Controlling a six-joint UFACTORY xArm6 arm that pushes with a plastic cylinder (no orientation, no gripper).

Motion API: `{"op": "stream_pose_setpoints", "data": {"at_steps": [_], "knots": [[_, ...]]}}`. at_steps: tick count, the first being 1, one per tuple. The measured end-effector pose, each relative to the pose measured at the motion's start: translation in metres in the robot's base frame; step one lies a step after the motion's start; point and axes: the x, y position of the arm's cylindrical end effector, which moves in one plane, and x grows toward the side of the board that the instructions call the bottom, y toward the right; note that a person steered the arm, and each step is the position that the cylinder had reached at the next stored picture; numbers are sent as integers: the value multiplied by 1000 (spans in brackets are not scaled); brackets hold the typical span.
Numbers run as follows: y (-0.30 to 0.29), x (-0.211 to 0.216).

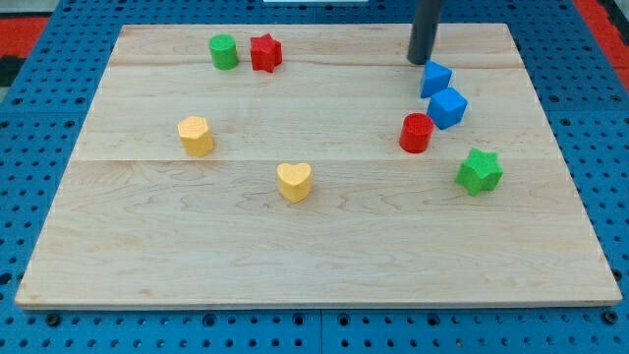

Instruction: Point at the blue cube

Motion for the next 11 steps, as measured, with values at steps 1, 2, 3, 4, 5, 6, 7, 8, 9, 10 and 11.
{"op": "stream_pose_setpoints", "data": {"at_steps": [1, 2, 3, 4, 5, 6, 7, 8, 9, 10, 11], "knots": [[27, 1], [56, 15], [75, 41], [75, 82], [75, 102], [75, 99], [67, 98], [62, 98], [58, 97], [58, 86], [50, 67]]}}
